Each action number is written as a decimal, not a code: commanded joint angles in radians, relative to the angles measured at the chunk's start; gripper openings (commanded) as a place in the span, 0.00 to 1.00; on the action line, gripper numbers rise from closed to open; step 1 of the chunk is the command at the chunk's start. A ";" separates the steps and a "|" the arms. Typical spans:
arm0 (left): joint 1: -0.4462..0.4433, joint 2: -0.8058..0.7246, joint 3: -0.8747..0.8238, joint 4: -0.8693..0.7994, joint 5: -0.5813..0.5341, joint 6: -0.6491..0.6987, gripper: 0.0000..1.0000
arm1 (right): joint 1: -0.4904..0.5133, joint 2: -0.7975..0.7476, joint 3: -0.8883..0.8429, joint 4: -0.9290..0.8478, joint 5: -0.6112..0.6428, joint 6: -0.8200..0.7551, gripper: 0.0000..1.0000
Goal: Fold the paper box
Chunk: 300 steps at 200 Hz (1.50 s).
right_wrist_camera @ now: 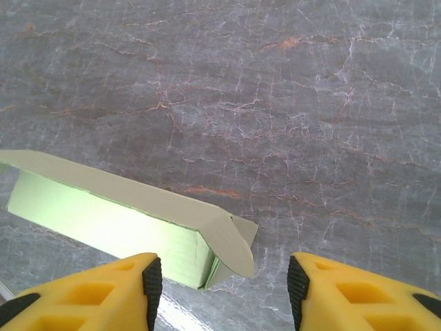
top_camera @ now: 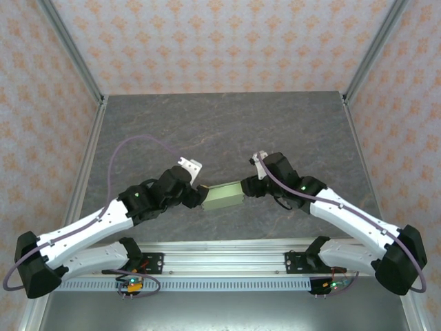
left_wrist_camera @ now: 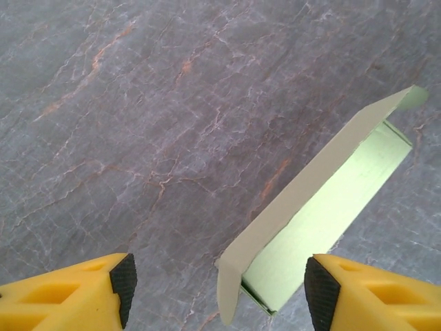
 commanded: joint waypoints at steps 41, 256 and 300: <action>-0.012 0.064 -0.019 -0.011 0.003 -0.108 0.55 | 0.008 0.094 0.029 -0.003 -0.045 -0.083 0.49; -0.046 0.137 0.021 -0.030 -0.070 -0.132 0.17 | 0.021 0.111 0.059 0.017 -0.010 0.016 0.31; -0.045 0.152 0.039 -0.051 -0.094 -0.125 0.25 | 0.024 0.135 0.067 0.016 0.005 0.036 0.18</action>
